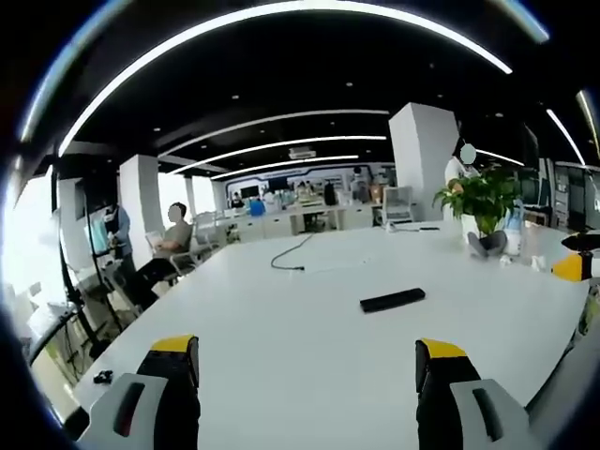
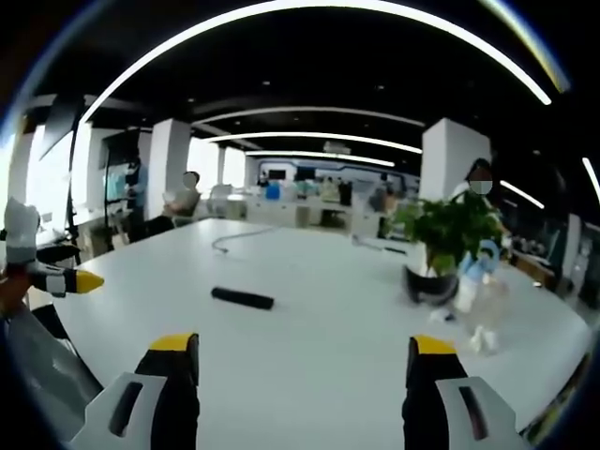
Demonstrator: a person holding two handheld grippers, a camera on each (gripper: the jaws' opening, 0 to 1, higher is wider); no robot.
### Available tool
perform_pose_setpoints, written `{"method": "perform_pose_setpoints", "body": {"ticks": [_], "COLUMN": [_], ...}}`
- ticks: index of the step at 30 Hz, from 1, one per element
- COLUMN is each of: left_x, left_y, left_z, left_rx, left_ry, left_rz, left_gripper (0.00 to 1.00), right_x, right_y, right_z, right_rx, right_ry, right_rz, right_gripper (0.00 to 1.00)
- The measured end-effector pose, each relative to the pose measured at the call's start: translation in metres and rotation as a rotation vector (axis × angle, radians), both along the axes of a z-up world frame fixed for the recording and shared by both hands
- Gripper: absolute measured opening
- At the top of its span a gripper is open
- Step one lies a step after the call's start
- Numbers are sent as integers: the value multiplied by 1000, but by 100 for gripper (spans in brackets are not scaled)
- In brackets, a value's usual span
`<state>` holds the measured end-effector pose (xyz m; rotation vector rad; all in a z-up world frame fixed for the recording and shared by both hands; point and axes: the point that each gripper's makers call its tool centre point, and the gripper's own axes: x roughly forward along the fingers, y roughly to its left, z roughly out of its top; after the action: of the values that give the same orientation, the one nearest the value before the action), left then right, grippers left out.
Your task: Press the specified remote control buttons in sequence, fully releasing each button before pressing the next.
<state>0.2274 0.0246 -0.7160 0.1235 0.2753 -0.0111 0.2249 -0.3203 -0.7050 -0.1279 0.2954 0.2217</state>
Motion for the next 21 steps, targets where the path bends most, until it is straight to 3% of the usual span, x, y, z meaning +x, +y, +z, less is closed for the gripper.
{"method": "perform_pose_setpoints", "body": {"ticks": [16,21], "left_x": [-3,-3], "left_y": [9,6], "left_z": [3,11], "left_rx": [-19,21], "left_ry": [-6,-52], "left_rz": [42,27], "left_gripper": [100,100], "right_x": [0,0], "right_y": [2,2], "right_z": [-3,-3], "right_rx": [-13,-8], "right_ry": [14,15], "right_rz": [11,8], "right_gripper": [89,89]}}
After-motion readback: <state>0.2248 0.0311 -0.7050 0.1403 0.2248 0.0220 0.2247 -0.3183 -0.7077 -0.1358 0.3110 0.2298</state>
